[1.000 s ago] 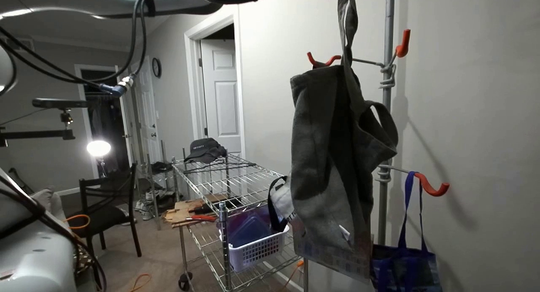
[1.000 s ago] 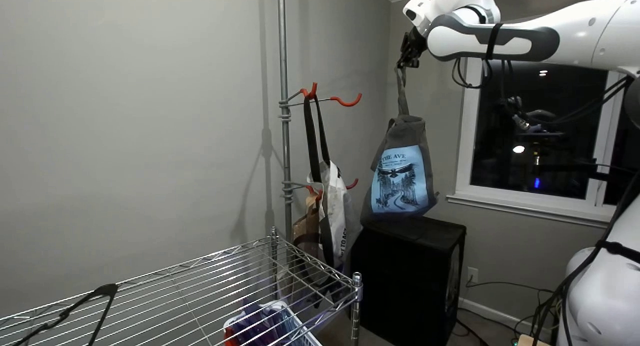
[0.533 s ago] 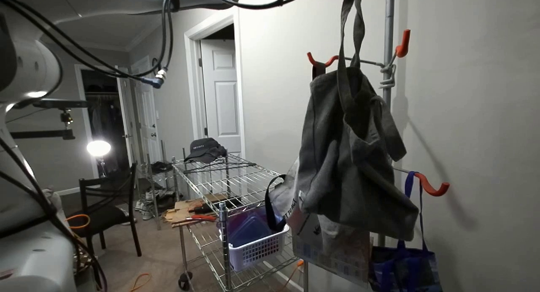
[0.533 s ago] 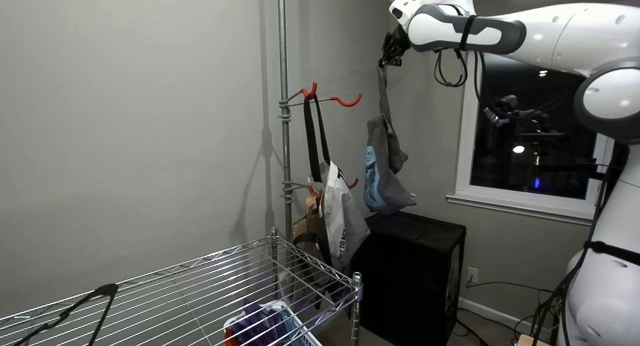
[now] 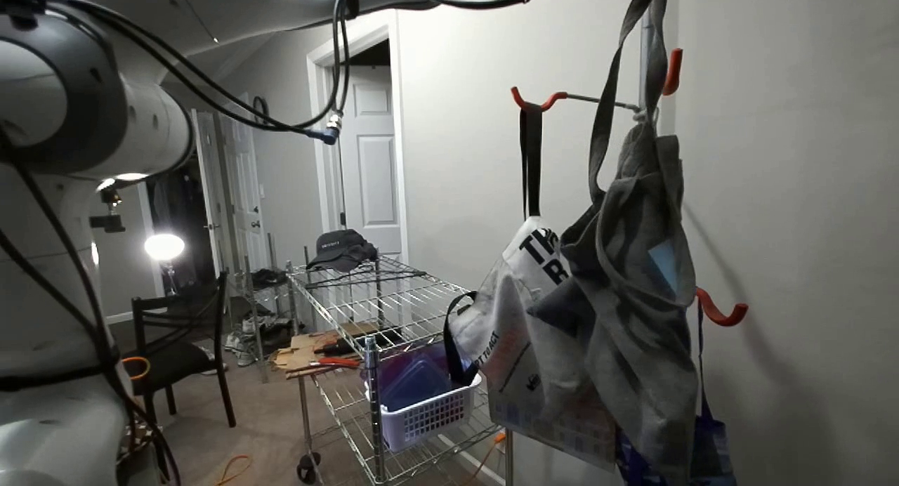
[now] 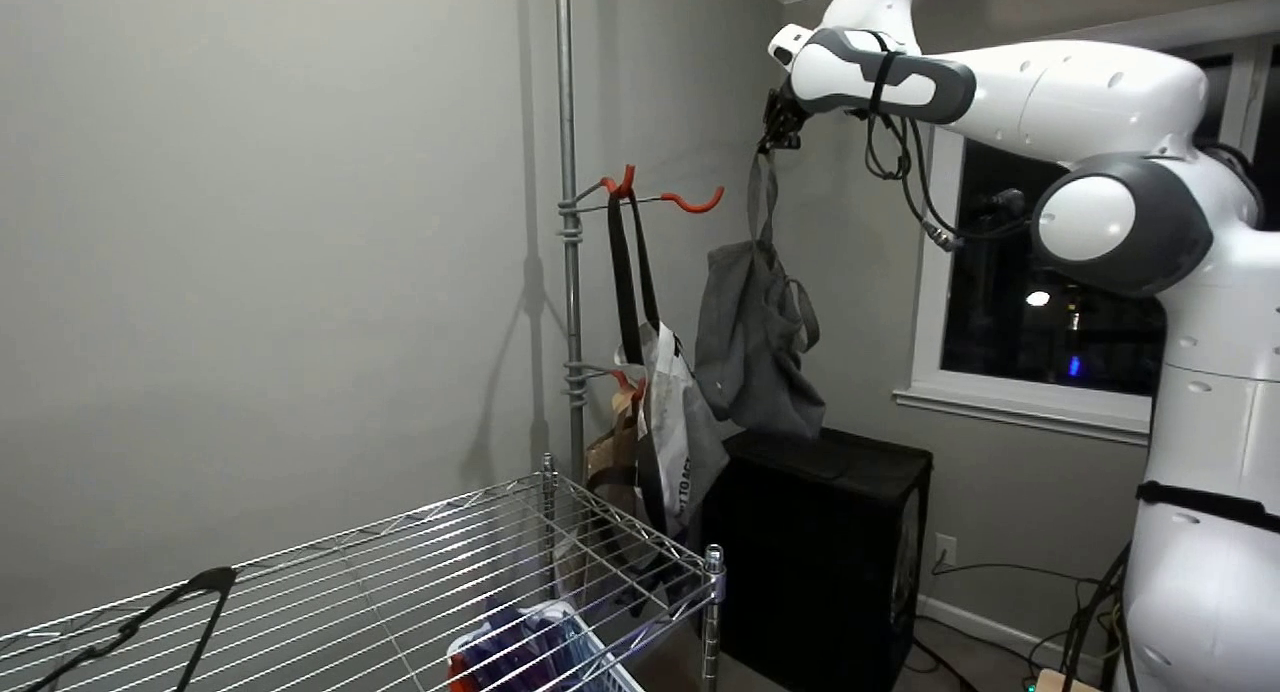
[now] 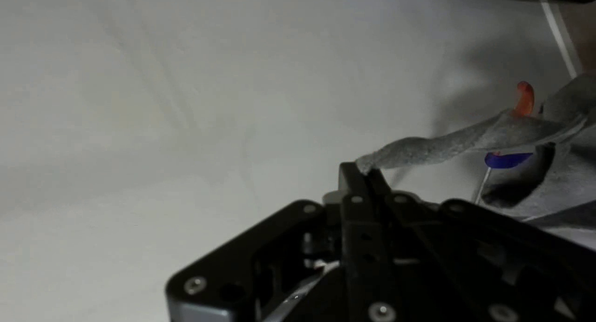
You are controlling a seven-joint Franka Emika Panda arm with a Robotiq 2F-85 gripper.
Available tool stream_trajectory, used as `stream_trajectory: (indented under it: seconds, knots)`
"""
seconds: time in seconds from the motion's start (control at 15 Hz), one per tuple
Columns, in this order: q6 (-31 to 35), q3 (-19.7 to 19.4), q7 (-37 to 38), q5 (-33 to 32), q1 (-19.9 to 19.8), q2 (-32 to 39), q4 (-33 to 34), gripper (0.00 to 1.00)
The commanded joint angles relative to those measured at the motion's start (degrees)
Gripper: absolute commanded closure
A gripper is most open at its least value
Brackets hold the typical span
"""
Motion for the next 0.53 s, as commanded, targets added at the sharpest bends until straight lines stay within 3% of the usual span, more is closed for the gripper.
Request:
stream_trajectory:
  seconds: [0.0,0.47]
  knots:
    - [-1.8,2.0,-4.6,3.6,-3.8,5.1,8.5,0.99]
    - [-8.0,6.1,-5.4,5.7,-6.9,14.5,22.4,0.99]
